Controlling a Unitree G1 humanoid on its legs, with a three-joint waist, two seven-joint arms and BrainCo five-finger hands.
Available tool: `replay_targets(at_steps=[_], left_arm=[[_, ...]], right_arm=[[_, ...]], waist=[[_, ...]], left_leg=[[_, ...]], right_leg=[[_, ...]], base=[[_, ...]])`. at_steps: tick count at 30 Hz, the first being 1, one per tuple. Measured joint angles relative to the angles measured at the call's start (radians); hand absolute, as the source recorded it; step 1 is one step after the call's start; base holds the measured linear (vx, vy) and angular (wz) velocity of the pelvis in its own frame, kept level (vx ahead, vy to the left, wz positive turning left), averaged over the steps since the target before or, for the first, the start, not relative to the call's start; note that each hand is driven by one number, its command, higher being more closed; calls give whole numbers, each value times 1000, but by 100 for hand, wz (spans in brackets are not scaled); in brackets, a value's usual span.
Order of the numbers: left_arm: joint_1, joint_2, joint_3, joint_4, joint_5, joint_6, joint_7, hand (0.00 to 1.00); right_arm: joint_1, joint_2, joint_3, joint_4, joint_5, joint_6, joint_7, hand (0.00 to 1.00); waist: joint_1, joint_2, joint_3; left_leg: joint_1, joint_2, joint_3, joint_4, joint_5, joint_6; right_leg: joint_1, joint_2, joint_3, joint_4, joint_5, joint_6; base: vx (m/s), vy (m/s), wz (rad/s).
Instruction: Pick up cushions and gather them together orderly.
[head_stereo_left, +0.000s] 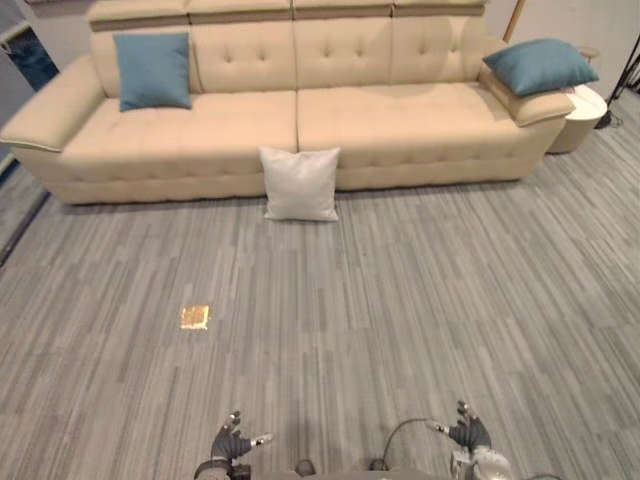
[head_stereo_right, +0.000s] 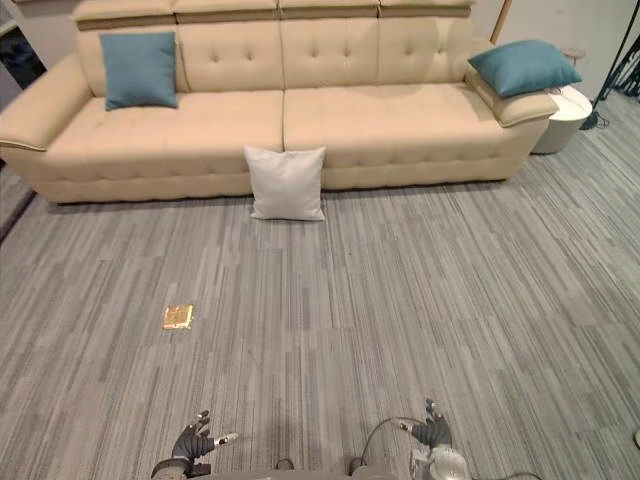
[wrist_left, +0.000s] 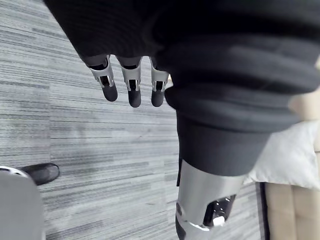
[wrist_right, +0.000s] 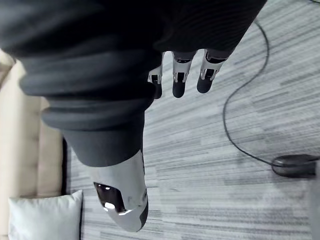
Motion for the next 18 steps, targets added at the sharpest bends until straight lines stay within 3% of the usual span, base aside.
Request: replay_targets(at_steps=[11, 18], left_arm=[[8, 21, 4, -78, 6, -14, 0, 0], [22, 8, 43, -137, -24, -13, 4, 0]], right_arm=[[-1, -52, 45, -65, -84, -15, 24, 0], [-35, -56, 60, -84, -71, -11, 20, 0]], waist=[[0, 10, 14], [5, 12, 38]], left_leg=[[4, 1, 0, 15, -27, -37], [-117, 11, 10, 167, -135, 13]], right_leg=[[8, -5, -22, 8, -16, 21], [-71, -12, -21, 66, -72, 21]], base=[[15, -16, 1], [-34, -11, -3]])
